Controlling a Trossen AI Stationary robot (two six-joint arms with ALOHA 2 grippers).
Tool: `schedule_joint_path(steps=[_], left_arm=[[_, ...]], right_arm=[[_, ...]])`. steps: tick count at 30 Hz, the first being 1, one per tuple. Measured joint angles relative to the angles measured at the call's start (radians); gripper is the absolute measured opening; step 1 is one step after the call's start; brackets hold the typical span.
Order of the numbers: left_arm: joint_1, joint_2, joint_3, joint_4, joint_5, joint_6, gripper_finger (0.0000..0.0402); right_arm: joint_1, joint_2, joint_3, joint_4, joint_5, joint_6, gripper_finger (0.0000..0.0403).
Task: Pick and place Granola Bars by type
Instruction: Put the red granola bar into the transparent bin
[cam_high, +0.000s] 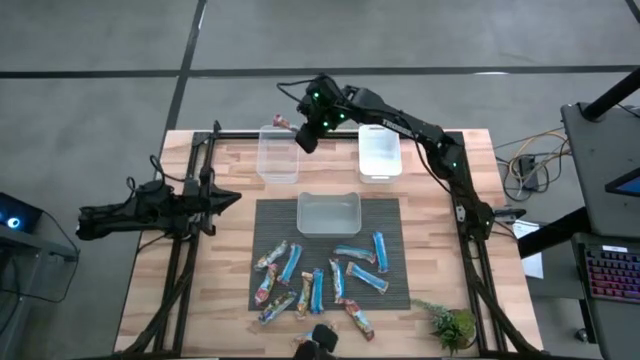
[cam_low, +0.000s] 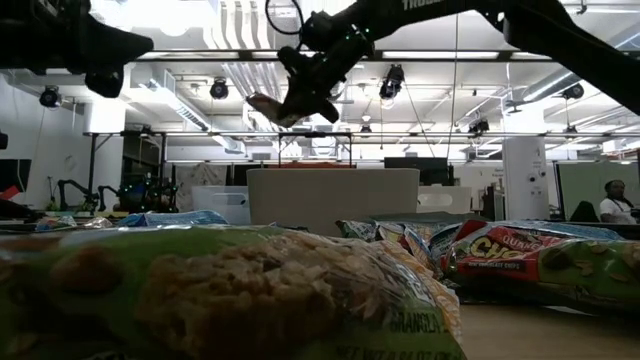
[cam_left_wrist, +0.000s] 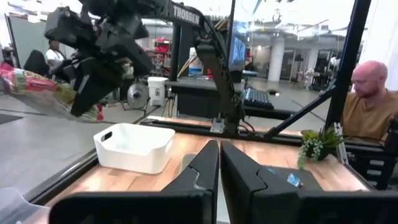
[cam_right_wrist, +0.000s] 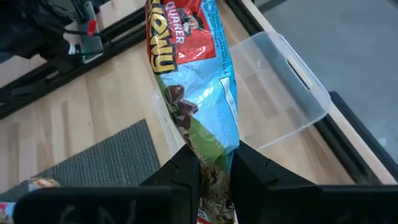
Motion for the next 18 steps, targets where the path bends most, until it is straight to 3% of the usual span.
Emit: schedule_joint_path(steps=[6,18], left_arm=[[0.0,-0.007,-0.037,0.047,0.009,-0.002,0.0],[0.0,-0.007,-0.045,0.042,0.008,0.013,0.0]], right_arm=[[0.003,0.042,-0.002,0.037,-0.02,-0.007,0.0056],[0.014,0.089,-0.002,0.269,-0.033,0.001,0.0056]])
